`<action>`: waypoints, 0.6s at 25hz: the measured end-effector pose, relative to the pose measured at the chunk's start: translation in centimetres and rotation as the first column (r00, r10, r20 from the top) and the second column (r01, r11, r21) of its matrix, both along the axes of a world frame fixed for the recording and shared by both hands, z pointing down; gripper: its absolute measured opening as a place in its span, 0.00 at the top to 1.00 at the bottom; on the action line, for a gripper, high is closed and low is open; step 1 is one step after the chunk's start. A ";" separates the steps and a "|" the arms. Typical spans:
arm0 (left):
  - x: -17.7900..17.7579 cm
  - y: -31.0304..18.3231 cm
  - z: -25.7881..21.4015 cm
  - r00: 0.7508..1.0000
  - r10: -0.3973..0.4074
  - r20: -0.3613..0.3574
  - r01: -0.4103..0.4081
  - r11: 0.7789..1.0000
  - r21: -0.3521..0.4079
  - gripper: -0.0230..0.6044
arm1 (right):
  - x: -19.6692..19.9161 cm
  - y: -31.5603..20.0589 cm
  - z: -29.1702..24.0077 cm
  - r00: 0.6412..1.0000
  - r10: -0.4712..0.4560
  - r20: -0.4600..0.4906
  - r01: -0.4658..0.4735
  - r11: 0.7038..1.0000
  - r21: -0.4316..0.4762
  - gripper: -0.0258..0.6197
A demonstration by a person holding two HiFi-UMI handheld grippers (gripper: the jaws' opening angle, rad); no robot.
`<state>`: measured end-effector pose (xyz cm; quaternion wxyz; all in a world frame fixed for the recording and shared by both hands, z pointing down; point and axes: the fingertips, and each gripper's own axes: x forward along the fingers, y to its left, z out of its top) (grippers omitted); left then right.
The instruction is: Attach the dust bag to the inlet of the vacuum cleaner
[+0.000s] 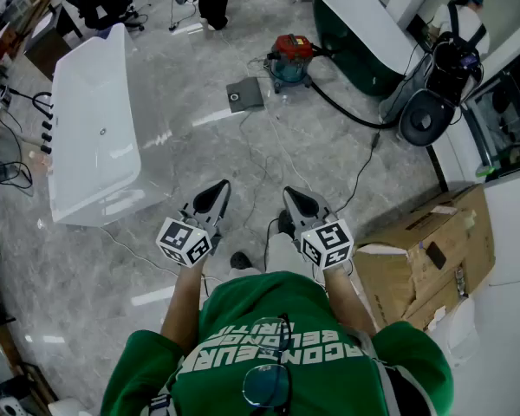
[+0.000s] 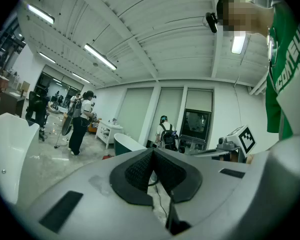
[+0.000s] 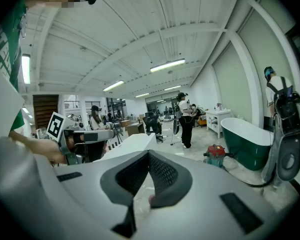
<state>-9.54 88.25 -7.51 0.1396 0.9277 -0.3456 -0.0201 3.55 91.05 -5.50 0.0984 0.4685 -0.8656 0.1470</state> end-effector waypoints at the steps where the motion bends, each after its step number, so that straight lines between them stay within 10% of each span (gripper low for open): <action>1: 0.3 -0.2 0.1 1.000 0.001 0.000 -0.001 1.000 -0.002 0.96 | 0.3 -0.2 0.0 1.000 -0.001 0.003 0.001 1.000 -0.001 0.95; 15: 6.9 -8.1 0.6 1.000 0.011 0.013 -0.010 1.000 -0.011 0.96 | 7.0 -8.1 0.2 1.000 0.030 0.009 -0.030 1.000 0.002 0.95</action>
